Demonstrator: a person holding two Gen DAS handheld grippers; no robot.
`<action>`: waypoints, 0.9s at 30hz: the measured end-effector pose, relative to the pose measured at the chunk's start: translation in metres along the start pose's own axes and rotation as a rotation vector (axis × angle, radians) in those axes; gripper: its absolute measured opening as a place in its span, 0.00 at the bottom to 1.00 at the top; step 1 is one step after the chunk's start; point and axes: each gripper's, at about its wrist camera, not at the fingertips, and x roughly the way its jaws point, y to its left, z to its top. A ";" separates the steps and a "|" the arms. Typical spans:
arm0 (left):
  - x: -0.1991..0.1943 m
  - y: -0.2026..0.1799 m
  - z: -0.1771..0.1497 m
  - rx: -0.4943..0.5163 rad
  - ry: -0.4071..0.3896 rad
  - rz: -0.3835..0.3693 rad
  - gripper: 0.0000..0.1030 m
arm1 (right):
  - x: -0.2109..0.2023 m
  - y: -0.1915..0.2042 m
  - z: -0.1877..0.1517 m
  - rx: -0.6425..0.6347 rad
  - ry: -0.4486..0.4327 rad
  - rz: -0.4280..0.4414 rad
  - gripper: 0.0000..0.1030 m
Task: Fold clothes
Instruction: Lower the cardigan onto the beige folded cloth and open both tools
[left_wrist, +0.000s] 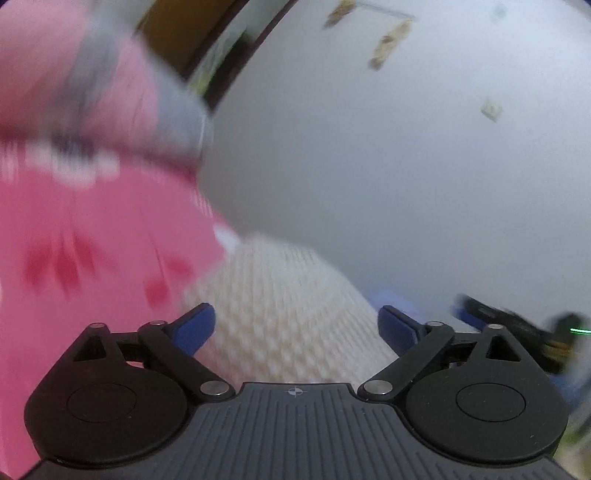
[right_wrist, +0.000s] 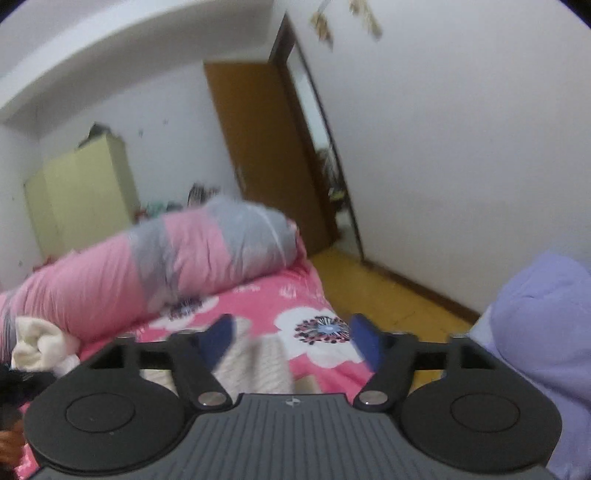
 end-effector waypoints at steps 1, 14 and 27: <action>0.007 -0.010 0.003 0.075 -0.016 0.035 0.87 | -0.011 0.013 -0.013 -0.031 -0.005 -0.021 0.55; 0.099 -0.042 -0.026 0.435 0.012 0.209 0.67 | 0.026 0.034 -0.138 -0.190 0.043 -0.256 0.39; 0.108 -0.054 -0.021 0.470 0.028 0.299 0.69 | -0.019 0.088 -0.134 -0.170 0.009 -0.186 0.39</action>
